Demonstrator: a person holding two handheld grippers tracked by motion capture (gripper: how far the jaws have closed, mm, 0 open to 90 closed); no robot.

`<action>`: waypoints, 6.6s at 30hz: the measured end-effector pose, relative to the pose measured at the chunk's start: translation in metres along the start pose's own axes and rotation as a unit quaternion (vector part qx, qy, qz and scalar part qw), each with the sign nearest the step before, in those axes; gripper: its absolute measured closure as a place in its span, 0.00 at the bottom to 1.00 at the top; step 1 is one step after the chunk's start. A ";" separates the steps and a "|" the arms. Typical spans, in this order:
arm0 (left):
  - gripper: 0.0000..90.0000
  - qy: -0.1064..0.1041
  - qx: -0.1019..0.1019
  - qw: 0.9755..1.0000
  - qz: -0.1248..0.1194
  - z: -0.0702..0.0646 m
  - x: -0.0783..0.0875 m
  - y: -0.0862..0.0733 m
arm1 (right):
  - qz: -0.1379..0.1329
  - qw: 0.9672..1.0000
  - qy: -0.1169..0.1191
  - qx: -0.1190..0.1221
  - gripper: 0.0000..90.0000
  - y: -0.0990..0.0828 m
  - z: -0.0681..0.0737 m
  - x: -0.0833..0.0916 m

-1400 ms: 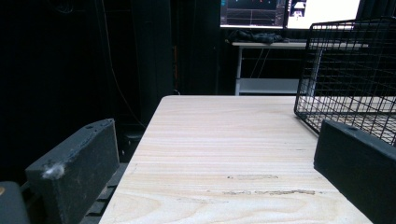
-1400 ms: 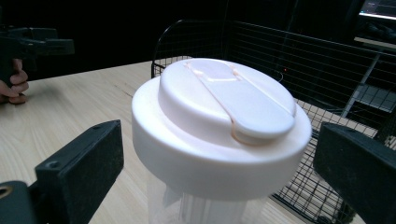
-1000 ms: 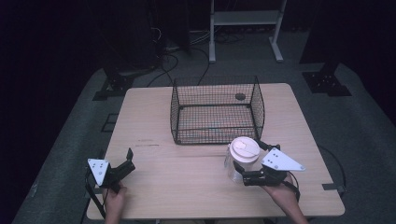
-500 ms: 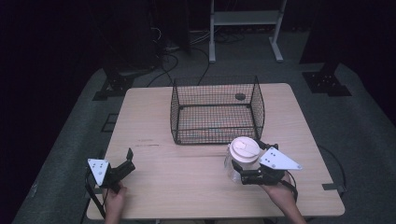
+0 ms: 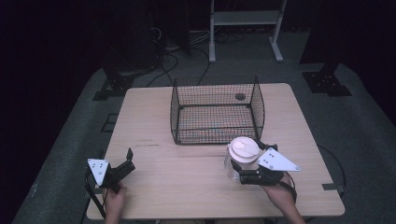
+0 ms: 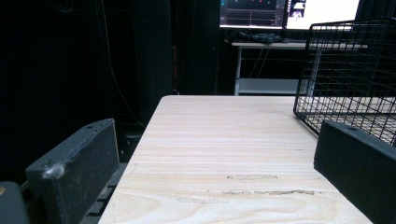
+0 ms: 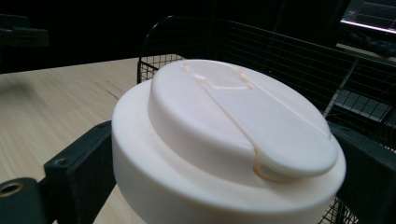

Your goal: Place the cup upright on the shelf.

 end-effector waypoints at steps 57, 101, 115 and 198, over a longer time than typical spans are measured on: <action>0.00 0.000 0.003 1.000 0.000 0.000 0.000 0.000 | -0.053 0.998 -0.021 0.025 0.05 0.132 -0.050 -0.043; 0.00 -0.003 0.009 1.000 -0.001 0.002 0.000 0.000 | -0.009 0.999 -0.038 0.014 0.05 0.120 -0.082 -0.152; 0.00 -0.004 0.010 1.000 -0.002 0.002 0.000 0.000 | -0.010 0.999 -0.032 -0.001 0.05 0.104 -0.088 -0.176; 0.00 -0.004 0.014 1.000 -0.001 0.002 0.000 0.001 | 0.037 0.999 -0.005 -0.019 0.03 0.048 -0.106 -0.200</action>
Point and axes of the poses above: each handheld gripper's, and its own axes: x roughly backward along the jaws, y roughly out of its top, z roughly to its left, the point moved 4 cm from there along -x, roughly forward along the jaws, and after that the axes turned 8 degrees about x, right-handed, at the moved point
